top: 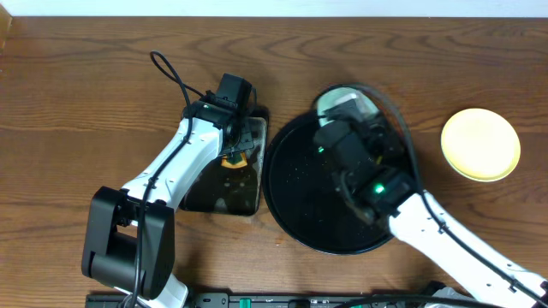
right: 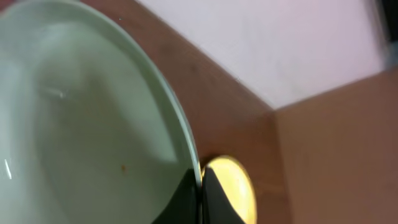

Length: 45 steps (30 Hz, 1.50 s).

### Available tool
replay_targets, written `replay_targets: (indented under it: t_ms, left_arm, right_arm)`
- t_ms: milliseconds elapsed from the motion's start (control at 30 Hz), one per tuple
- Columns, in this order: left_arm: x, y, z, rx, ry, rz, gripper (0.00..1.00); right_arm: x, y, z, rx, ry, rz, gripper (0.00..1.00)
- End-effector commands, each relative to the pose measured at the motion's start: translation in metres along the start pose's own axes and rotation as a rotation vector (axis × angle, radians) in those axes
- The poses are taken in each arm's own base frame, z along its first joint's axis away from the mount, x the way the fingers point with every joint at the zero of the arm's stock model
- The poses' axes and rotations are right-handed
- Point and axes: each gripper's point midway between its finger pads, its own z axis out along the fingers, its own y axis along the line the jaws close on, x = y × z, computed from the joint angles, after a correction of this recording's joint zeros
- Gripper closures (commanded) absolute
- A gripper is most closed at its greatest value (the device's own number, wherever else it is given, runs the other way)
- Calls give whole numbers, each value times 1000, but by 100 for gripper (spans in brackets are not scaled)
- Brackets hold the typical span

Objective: Clean dirty plates on tray and stack at the side
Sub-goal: 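Carry the green plate right and set it on the plate stack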

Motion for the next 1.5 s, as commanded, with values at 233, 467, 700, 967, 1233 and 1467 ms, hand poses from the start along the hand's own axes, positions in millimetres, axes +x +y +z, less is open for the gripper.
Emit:
replay_targets:
  t_ms: [233,467,700,967,1233,1467]
  left_arm:
    - [1,4,-1,-12,-4,15,90]
    - [1,4,-1,-13,-4,15,90]
    - [2,5,-1,-15,0,15,90]
    - [2,5,-1,-14,-1,15,90]
    - [2,5,-1,-16,2,16,90]
    - [2,5,-1,-16,2,16,90]
  right_arm:
    - [77,-39,57,-61,309,593,99]
    - [121,-96,95,5,386,849,99]
    - [184,-145,118,110,480,1082,99]
    - [245,-157,142,141,592,1209,99]
    - [277,-158,156,179,641,1242,99]
    - [278,-158,156,179,648,1243,78]
